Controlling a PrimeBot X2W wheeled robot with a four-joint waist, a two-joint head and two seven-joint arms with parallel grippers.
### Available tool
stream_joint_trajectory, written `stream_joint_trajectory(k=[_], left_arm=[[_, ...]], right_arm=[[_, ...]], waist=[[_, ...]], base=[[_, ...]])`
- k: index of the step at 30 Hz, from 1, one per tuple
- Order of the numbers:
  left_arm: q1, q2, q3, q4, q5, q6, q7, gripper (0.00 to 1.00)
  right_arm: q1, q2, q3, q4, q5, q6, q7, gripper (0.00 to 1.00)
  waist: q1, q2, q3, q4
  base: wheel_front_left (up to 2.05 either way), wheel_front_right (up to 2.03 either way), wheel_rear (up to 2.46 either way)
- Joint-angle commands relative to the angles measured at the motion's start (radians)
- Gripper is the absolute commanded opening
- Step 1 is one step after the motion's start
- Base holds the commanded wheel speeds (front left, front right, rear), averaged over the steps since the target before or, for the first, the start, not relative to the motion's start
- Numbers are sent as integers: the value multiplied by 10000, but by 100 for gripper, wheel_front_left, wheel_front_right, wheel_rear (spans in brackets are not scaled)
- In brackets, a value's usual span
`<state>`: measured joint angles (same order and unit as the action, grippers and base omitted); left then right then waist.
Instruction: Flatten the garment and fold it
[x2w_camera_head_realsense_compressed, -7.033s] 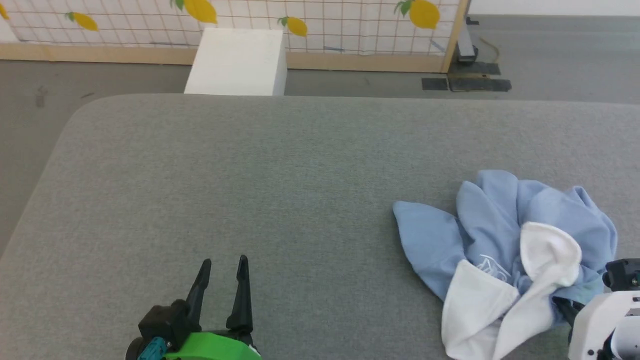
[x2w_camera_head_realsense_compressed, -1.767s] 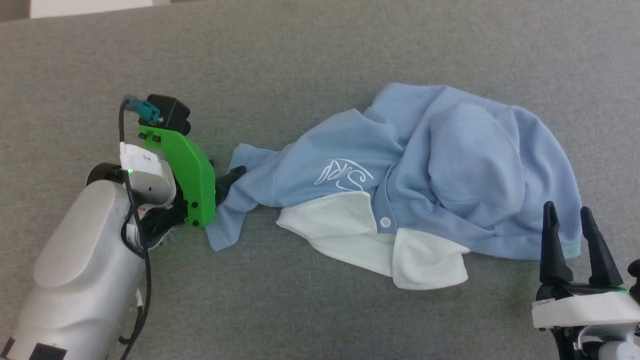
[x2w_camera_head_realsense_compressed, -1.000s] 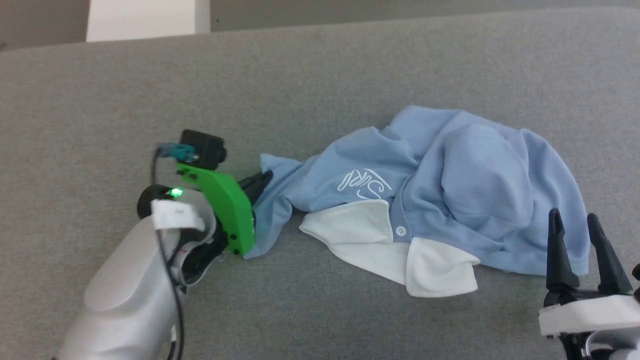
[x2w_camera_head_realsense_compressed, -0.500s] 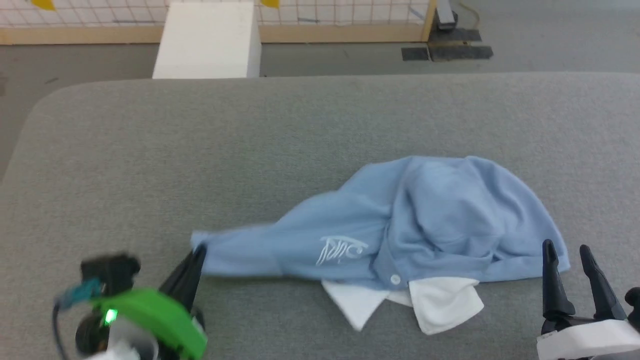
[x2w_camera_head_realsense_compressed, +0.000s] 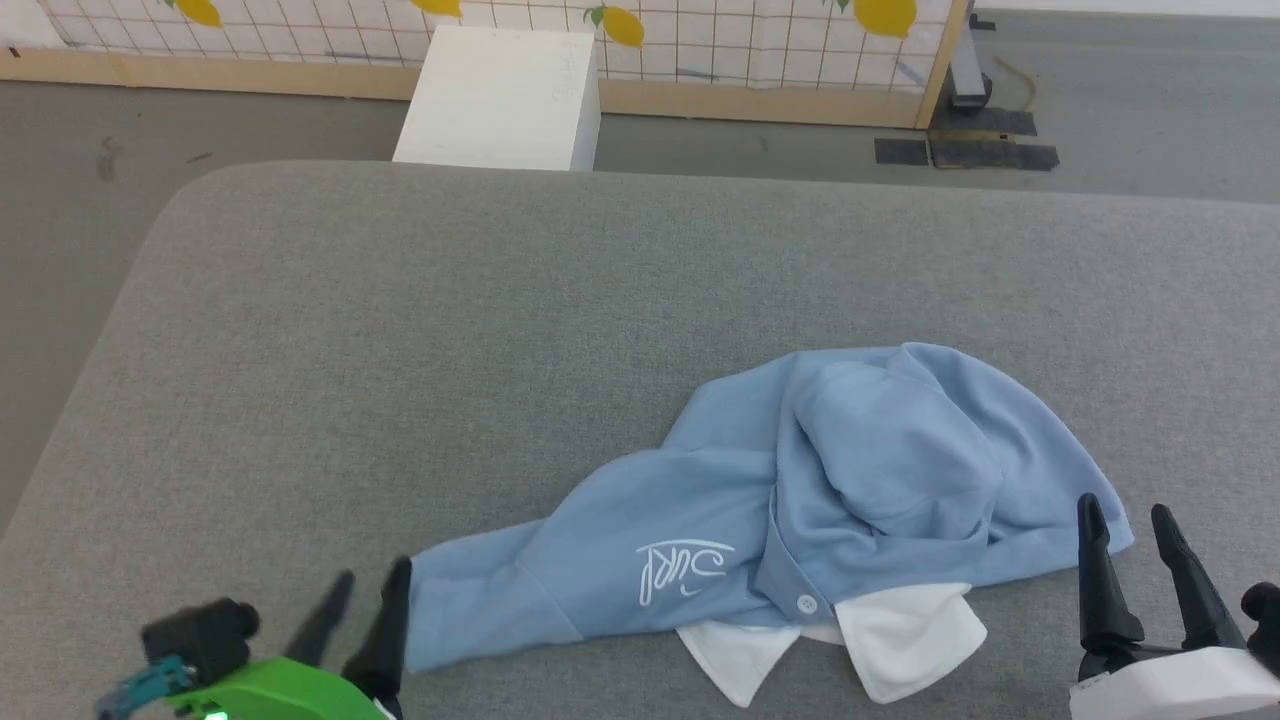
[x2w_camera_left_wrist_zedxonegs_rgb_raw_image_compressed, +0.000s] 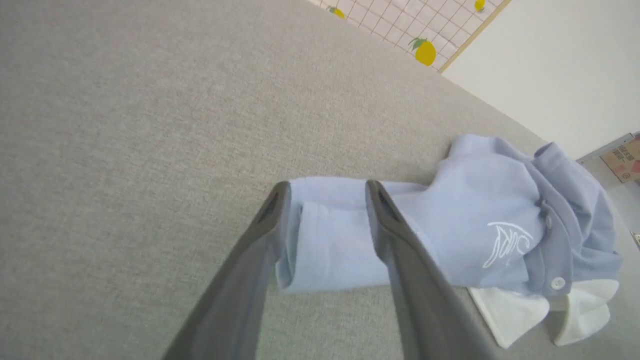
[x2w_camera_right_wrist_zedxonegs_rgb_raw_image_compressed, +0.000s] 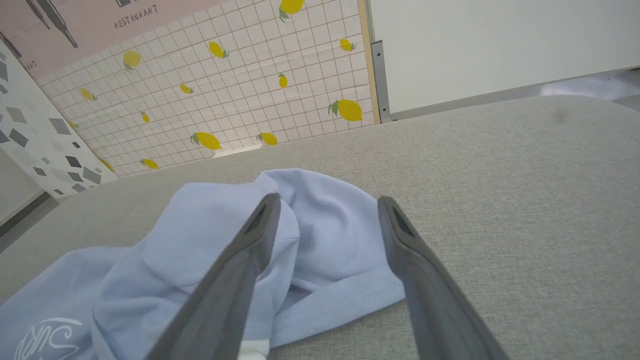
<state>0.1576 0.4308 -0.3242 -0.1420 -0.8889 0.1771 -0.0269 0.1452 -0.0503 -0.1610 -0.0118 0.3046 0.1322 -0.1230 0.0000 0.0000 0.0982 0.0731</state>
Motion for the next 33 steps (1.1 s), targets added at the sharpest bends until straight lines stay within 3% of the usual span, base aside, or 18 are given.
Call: stream_joint_trajectory(k=[1,8,15,22,33], left_arm=[[-281,-49,167,-126,187,-14,-286,100],[-586,-410,959,-1067,1650,305,-2186,100],[-499,-1528,1151,-1253,4518,153,-2343,100],[-163,-2867,1412,-610,5317,-688,-2346,100],[-300,-3568,2260,-279,5957,-1754,-2347,100]], right_arm=[[-14,1,27,22,23,-15,16,100],[48,1,32,36,43,-15,6,100],[78,1,160,-62,-9,-15,42,100],[244,1,780,-318,-284,-15,1016,100],[652,1,1456,-842,-816,-15,3400,100]], waist=[[0,0,-83,29],[0,0,-183,-138],[0,0,-28,-306],[0,0,227,-159],[0,0,462,223]], base=[[0,0,0],[0,0,0],[0,0,0],[0,0,0],[0,0,0]])
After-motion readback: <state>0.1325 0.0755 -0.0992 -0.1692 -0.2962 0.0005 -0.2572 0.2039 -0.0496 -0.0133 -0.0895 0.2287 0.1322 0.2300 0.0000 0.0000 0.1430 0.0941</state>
